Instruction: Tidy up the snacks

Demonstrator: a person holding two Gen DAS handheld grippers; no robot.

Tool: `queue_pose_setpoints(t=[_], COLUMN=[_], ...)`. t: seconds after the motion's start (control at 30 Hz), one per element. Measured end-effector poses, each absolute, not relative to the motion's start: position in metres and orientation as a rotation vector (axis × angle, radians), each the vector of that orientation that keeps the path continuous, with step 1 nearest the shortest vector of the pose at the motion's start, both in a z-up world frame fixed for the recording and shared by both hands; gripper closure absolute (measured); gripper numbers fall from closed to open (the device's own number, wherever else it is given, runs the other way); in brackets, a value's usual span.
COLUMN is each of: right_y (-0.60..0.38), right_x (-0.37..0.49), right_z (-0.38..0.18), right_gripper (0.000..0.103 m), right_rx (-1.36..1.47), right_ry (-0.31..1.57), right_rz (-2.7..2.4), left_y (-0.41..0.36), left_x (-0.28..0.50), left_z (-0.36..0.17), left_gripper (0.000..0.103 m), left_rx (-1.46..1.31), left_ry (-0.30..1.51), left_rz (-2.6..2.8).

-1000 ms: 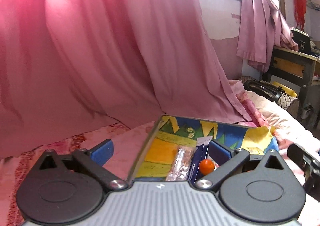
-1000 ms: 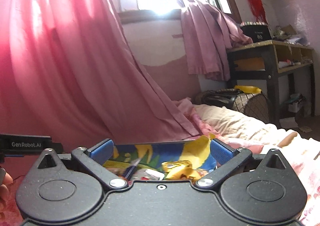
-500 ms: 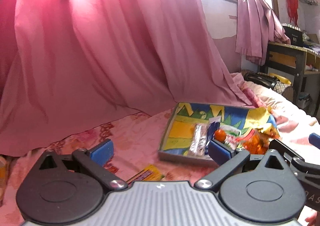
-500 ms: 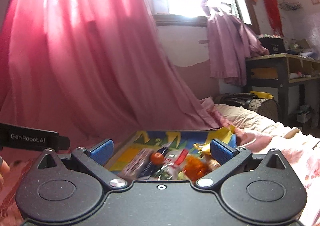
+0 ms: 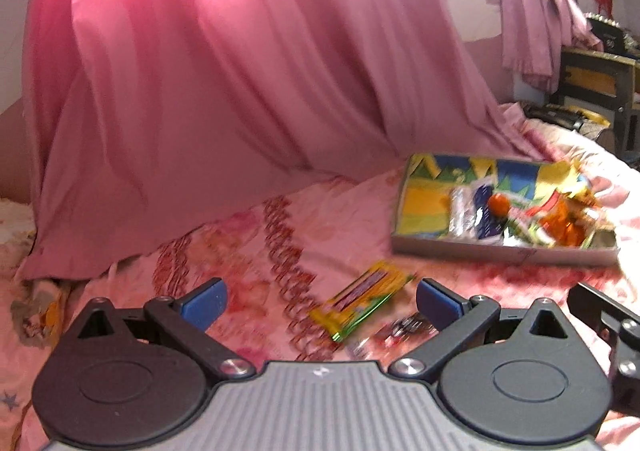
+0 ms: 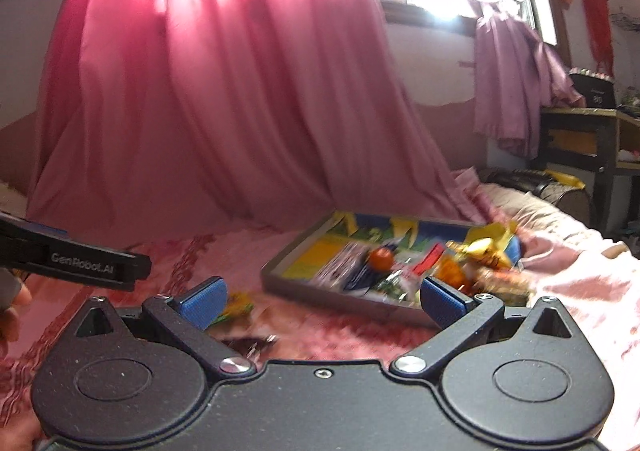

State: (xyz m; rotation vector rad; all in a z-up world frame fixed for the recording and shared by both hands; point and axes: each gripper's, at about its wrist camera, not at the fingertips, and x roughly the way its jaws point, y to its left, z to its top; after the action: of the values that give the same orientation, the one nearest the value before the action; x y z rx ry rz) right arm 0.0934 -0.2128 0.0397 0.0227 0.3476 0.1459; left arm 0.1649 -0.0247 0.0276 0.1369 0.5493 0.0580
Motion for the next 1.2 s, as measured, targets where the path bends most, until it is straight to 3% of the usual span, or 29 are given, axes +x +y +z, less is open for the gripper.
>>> queue_pose_setpoints(t=[0.67, 1.2], right_y=[-0.149, -0.134], right_x=[0.088, 0.107], right_z=[-0.009, -0.032], right_gripper=[0.001, 0.001], right_rx=[-0.127, -0.17], right_ry=[0.578, 0.657], right_rz=[0.25, 0.267], left_y=[0.047, 0.045], left_x=[0.169, 0.183], left_z=[-0.03, -0.045], left_gripper=[0.0, 0.0], left_rx=[0.031, 0.049], left_ry=[0.692, 0.7], left_rz=[0.101, -0.023])
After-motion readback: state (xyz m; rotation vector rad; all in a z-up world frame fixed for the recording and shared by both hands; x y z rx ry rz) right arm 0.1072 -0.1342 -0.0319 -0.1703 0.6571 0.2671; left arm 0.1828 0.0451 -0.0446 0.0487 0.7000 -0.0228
